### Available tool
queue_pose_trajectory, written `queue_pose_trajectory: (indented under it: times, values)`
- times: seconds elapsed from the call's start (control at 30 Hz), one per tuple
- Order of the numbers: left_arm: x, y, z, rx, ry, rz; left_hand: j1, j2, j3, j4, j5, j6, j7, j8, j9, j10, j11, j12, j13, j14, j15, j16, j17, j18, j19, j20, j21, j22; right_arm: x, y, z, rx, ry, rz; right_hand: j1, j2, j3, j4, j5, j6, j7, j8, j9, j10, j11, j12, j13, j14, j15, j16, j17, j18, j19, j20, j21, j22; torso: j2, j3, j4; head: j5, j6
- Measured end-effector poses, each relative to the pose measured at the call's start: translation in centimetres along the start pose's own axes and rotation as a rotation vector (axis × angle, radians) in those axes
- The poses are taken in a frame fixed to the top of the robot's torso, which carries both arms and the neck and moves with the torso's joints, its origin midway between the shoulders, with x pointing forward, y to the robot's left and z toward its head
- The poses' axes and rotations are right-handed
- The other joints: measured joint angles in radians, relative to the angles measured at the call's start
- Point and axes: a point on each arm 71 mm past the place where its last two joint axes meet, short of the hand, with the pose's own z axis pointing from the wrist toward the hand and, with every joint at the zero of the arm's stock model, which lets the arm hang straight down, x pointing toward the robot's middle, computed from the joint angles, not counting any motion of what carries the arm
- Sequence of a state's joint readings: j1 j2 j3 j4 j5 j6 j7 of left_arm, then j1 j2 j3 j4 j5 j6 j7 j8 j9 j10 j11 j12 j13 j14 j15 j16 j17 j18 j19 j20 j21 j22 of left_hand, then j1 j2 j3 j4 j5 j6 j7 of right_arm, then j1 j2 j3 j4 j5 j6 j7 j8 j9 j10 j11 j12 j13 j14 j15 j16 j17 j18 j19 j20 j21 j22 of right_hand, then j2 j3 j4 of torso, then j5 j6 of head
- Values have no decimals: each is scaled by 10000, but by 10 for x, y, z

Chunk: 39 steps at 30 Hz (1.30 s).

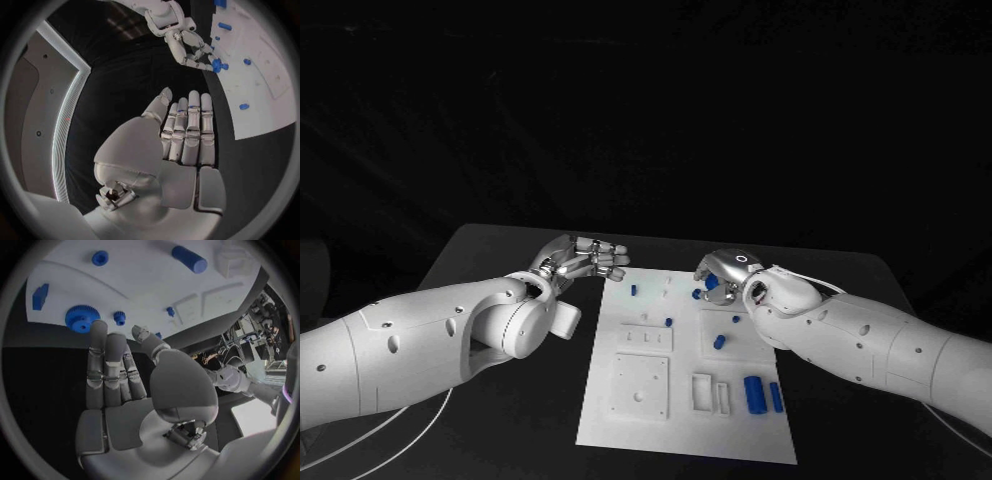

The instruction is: Assemble the parts on the task board

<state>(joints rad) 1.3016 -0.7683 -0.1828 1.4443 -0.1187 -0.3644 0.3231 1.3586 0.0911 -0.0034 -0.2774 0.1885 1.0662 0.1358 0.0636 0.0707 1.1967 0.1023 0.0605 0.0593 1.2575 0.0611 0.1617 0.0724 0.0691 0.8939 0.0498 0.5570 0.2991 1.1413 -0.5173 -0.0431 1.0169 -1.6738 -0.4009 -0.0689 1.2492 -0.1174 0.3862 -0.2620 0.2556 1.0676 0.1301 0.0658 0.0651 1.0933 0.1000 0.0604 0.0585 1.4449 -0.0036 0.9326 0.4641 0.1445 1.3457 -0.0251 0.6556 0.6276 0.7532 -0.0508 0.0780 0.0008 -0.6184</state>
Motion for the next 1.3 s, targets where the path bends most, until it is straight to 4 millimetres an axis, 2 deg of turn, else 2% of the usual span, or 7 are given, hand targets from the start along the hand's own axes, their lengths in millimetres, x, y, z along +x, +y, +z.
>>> queue_pose_trajectory:
  times: [0.23, 0.37, 0.6, 0.8, 0.9, 1.07, 1.3]
  values:
    - [2, -1, 0, 32, 75, -24, -37, 37, 0, 1, 0, 0, 0, 0, 0, -33, 33, 0, 0, 0, 0, 0, 0, 0, 33, -34, -55, -52, 6, -3, 0, 157, 86, -319, 0, 0, 405, 19, -204, 37, -37, 0, 1, 3, -2, 0, 0, 0, 0, 44, -32, -9, 72, 0, -209, 429, 160, -30, 48, -13, 55]
    - [4, -2, 0, 43, 120, -36, -37, 37, 0, 1, 0, 0, 0, 0, 0, -33, 33, 0, -1, 0, 0, -40, 1, 0, 33, -34, -54, -86, 7, -4, 0, 219, 101, -452, -39, -119, 731, 34, -351, 56, -55, 0, 1, 39, -38, 0, 0, 0, 0, 84, -32, -23, 106, -34, -369, 744, 231, -53, 80, -12, 85]
    - [6, -2, 0, 52, 174, -51, -36, 36, 1, 1, 0, 0, 0, 0, 1, -68, -3, 0, -1, 0, 0, -40, 1, 0, 70, 3, -101, -129, 8, -5, 1, 306, 68, -625, -39, -119, 1024, 88, -508, 67, -66, 0, 1, 61, -16, 0, -1, -1, 0, 120, -32, -58, 143, 1, -560, 1108, 364, -84, 128, -75, 136]
    - [7, -3, -1, 59, 212, -62, -79, 79, 1, 1, 0, 0, 0, 0, 0, -68, -3, 0, -1, 0, 0, -40, 2, -1, 105, -33, -101, -155, 8, -5, 1, 334, 33, -685, -52, -211, 1360, 261, -709, 136, -62, 0, 2, 113, -37, 0, -1, -36, -32, 178, -45, -60, 304, -17, -1007, 1727, 459, -103, 145, -96, 157]
    - [7, -3, -1, 58, 219, -62, -79, 79, 1, 1, 0, 0, 0, 0, 1, -68, -3, 0, -1, 0, 0, -40, 2, -2, 105, -33, -101, -156, 8, -4, 2, 334, 31, -690, -52, -211, 1636, 311, -1011, 216, -70, 0, 2, 266, -82, 0, -1, -36, -32, 180, -45, -61, 337, -50, -1063, 1885, 498, -108, 148, -104, 158]
    - [7, -3, 0, 60, 227, -62, -79, 79, -32, 34, 0, 0, 0, 0, 1, -68, -3, 0, -2, 0, 0, -39, 2, -1, 105, -33, -138, -180, 8, -4, 2, 340, 22, -692, -160, -103, 2131, 450, -1330, 457, -87, -1, 1, 552, -150, 0, -2, -75, -68, 180, -45, -62, 366, -79, -1063, 2061, 547, -115, 150, -116, 146]
    - [7, -3, 1, 58, 219, -55, -78, 79, -32, 34, 0, 0, 0, 0, 1, -68, -3, 0, -2, 0, 0, -39, 2, -1, 105, -33, -137, -179, -1, -3, 4, 306, -324, -676, -208, 6, 2716, 621, -1813, 881, -190, -57, -3, 1129, -318, 14, 12, -89, -159, 180, -44, -75, 428, -142, -1027, 2406, 736, -115, 147, -128, 349]
